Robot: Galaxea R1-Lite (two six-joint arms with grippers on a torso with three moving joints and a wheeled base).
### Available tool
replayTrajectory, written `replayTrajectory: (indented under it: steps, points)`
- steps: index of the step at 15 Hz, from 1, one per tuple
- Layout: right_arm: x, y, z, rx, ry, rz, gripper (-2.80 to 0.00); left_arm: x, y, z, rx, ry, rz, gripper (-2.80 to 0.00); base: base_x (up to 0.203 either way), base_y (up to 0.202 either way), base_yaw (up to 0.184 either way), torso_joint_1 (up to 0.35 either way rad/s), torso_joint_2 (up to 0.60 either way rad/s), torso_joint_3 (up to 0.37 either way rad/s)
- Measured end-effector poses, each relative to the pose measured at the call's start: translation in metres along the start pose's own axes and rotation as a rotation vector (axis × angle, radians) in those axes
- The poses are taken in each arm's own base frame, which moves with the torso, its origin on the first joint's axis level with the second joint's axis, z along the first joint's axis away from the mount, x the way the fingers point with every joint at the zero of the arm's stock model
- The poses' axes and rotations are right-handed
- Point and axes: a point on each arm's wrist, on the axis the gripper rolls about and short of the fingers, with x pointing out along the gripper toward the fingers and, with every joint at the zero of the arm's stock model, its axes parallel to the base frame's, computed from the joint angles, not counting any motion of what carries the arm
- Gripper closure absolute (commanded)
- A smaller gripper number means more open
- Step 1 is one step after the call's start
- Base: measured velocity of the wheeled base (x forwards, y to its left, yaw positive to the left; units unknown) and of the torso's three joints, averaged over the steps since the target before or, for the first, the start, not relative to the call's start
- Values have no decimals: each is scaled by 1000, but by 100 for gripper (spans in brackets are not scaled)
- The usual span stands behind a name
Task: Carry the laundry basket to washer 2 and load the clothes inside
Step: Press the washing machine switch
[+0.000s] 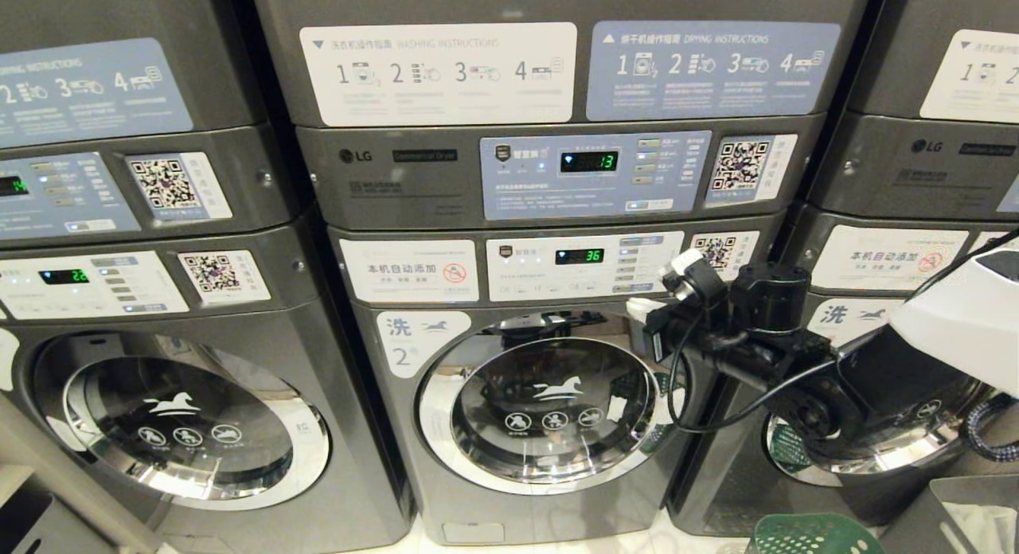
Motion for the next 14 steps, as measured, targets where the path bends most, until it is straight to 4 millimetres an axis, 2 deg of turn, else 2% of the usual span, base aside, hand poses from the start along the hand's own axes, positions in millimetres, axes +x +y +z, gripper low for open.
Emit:
replayTrajectory:
  steps: [6, 14]
  points:
    - [15, -10, 2, -6, -33, -23, 0, 0, 0, 0, 0, 0, 0, 0, 0, 0, 0, 0, 0, 0]
    - [26, -13, -2, -6, -42, -24, 0, 0, 0, 0, 0, 0, 0, 0, 0, 0, 0, 0, 0, 0]
